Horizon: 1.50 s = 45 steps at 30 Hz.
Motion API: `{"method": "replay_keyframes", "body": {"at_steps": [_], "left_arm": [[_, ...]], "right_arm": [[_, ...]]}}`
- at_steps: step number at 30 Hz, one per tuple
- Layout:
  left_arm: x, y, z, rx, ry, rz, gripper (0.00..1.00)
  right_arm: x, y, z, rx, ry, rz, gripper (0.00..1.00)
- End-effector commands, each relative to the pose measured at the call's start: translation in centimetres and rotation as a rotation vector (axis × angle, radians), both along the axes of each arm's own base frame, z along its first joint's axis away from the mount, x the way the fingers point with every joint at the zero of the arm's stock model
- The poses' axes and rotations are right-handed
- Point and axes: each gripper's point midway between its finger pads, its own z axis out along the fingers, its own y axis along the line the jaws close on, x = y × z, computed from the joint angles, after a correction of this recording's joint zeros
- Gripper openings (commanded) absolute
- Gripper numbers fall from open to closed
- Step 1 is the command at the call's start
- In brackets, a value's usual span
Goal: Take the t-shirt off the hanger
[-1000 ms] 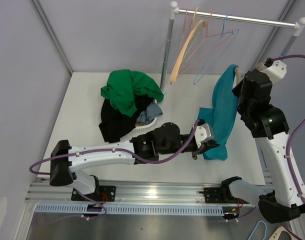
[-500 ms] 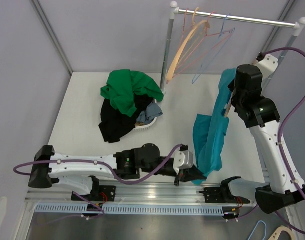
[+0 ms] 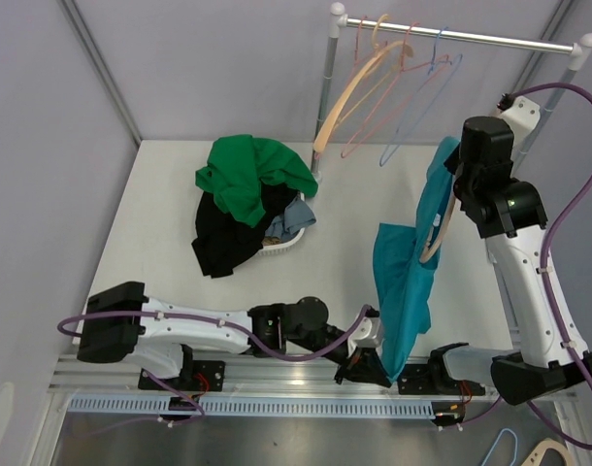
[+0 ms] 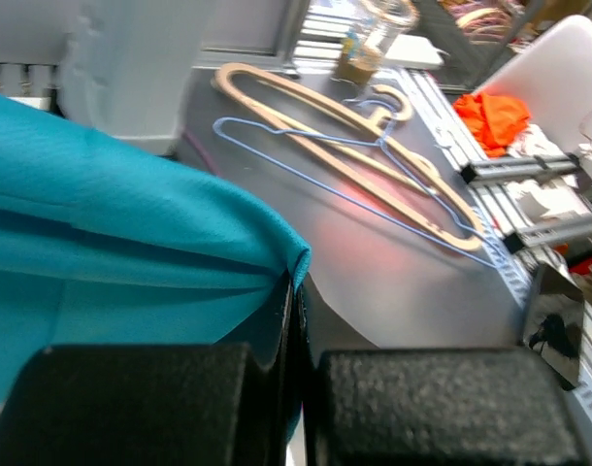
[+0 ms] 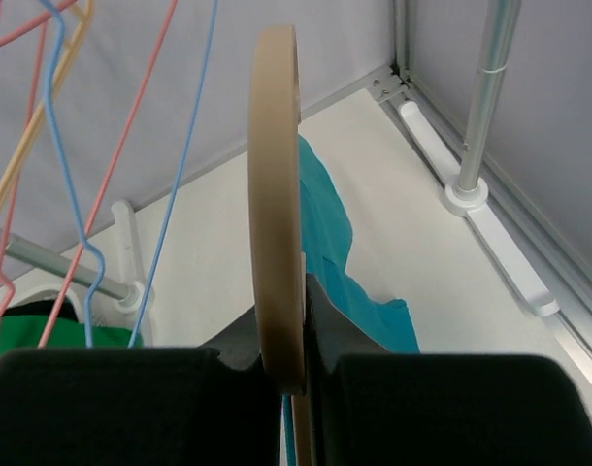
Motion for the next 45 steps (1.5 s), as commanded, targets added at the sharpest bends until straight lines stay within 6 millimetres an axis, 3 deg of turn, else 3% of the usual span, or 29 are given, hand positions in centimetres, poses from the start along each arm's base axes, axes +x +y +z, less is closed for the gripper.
{"method": "replay_keyframes", "body": {"at_steps": [1,3,4,6,7,11,13,18,21,24,27,31,35,37,38,39,41,42,43,44,45], "left_arm": [[3.6,-2.6,1.7,0.004,0.011,0.09,0.01],[7.8,-3.9,1.4,0.071,0.025,0.236,0.01],[11.0,-4.4,2.0,0.125,0.046,0.329,0.01],[14.6,-5.4,2.7,0.16,0.075,0.43,0.01],[17.0,-5.5,4.3,0.133,0.104,0.47,0.01],[22.2,-5.6,6.9,0.069,0.141,0.579,0.01],[23.9,-5.5,6.1,0.099,0.159,0.602,0.01],[24.7,-5.3,5.5,0.128,0.156,0.625,0.01],[25.1,-5.1,4.5,0.155,0.158,0.657,0.01],[25.2,-4.9,3.9,0.16,0.157,0.664,0.01],[24.5,-4.5,3.7,0.162,0.164,0.645,0.01],[22.6,-3.0,4.3,0.146,0.123,0.633,0.01],[20.4,1.0,3.0,0.177,0.091,0.641,0.01],[20.4,2.6,3.1,0.188,0.076,0.675,0.01],[20.2,4.0,1.8,0.242,0.07,0.697,0.01],[20.3,5.6,2.9,0.22,0.044,0.729,0.01],[21.6,7.9,3.8,0.221,0.024,0.818,0.01],[23.6,10.0,3.9,0.241,0.059,0.89,0.01],[24.6,11.3,6.1,0.196,0.089,0.905,0.01],[24.0,11.6,6.8,0.187,0.139,0.814,0.01],[26.8,13.7,7.2,0.185,0.194,0.889,0.01]], "right_arm": [[-0.3,0.8,3.9,0.047,-0.095,0.06,0.0],[-1.0,1.7,3.4,0.046,-0.046,0.129,0.0],[-1.6,2.1,2.7,0.035,0.015,0.163,0.0],[-2.3,3.6,1.7,0.035,0.11,0.264,0.0],[-2.9,3.9,1.0,0.03,0.175,0.288,0.0],[-4.5,4.2,-0.3,0.017,0.245,0.328,0.0],[-4.9,3.9,-0.4,0.005,0.248,0.325,0.0],[-5.2,3.3,1.1,-0.005,0.211,0.308,0.0],[-5.7,6.1,1.6,0.034,0.262,0.447,0.0],[-6.4,6.1,0.6,-0.003,0.332,0.421,0.0],[-5.4,4.5,1.0,-0.062,0.291,0.344,0.0],[-3.2,2.3,3.2,-0.151,0.163,0.224,0.0],[-2.0,0.1,5.4,-0.195,0.124,0.114,0.0],[-1.0,-0.2,6.2,-0.2,0.109,0.094,0.0],[-0.7,-0.6,6.3,-0.203,0.106,0.079,0.0],[0.1,-0.7,7.0,-0.199,0.069,0.068,0.0],[1.3,-1.1,7.2,-0.216,0.052,0.055,0.0],[2.1,-1.5,8.1,-0.211,0.009,0.037,0.0],[2.7,-1.6,8.5,-0.218,-0.009,0.041,0.0],[3.3,-1.5,8.9,-0.217,-0.032,0.05,0.0],[4.2,-1.7,9.8,-0.212,-0.081,0.046,0.0]]}}
